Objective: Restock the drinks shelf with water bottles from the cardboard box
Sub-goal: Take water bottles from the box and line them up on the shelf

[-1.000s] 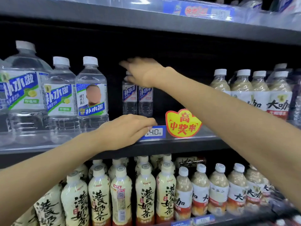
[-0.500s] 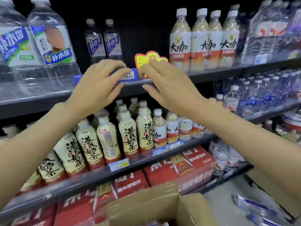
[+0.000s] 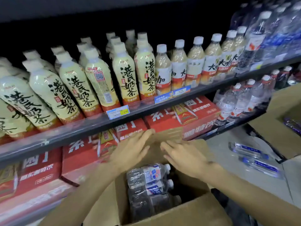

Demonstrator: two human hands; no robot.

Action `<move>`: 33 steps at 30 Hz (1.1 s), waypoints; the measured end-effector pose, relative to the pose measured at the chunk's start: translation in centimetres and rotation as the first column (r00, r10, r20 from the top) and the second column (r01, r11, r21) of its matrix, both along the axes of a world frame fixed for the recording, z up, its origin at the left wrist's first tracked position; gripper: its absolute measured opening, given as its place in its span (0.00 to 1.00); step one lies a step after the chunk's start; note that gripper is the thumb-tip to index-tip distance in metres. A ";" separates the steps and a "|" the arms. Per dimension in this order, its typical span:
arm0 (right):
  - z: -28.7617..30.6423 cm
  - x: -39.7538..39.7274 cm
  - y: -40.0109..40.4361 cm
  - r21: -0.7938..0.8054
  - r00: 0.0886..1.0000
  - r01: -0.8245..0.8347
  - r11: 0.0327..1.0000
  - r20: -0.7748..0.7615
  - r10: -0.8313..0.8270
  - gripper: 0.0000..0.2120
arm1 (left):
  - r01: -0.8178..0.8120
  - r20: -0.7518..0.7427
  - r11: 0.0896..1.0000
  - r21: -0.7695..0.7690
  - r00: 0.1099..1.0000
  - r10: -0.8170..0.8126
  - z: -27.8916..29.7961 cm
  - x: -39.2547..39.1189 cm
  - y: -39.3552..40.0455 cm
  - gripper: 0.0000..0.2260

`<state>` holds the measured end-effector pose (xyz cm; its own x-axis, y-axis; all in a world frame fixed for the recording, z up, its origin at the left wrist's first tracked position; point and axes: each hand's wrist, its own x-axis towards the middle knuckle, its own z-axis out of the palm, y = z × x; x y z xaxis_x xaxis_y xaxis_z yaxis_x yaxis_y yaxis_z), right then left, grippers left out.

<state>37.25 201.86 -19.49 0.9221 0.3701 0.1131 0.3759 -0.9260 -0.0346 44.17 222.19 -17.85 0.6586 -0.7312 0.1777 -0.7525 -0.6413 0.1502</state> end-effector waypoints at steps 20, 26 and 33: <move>-16.0 3.7 2.6 -0.127 0.657 0.279 0.952 -0.697 -0.286 0.27 | 0.085 -0.329 0.880 0.468 0.941 0.084 -13.0 -2.1 0.9 0.29; -14.4 3.0 2.6 -0.294 0.727 0.200 0.935 -0.595 -0.343 0.20 | 0.044 -0.407 0.848 0.529 0.889 0.208 -13.2 -1.3 0.9 0.34; -10.7 1.9 2.5 -0.328 0.817 0.112 0.938 -0.507 -0.275 0.20 | 0.066 -0.417 0.836 0.545 0.886 0.202 -11.6 0.2 2.1 0.37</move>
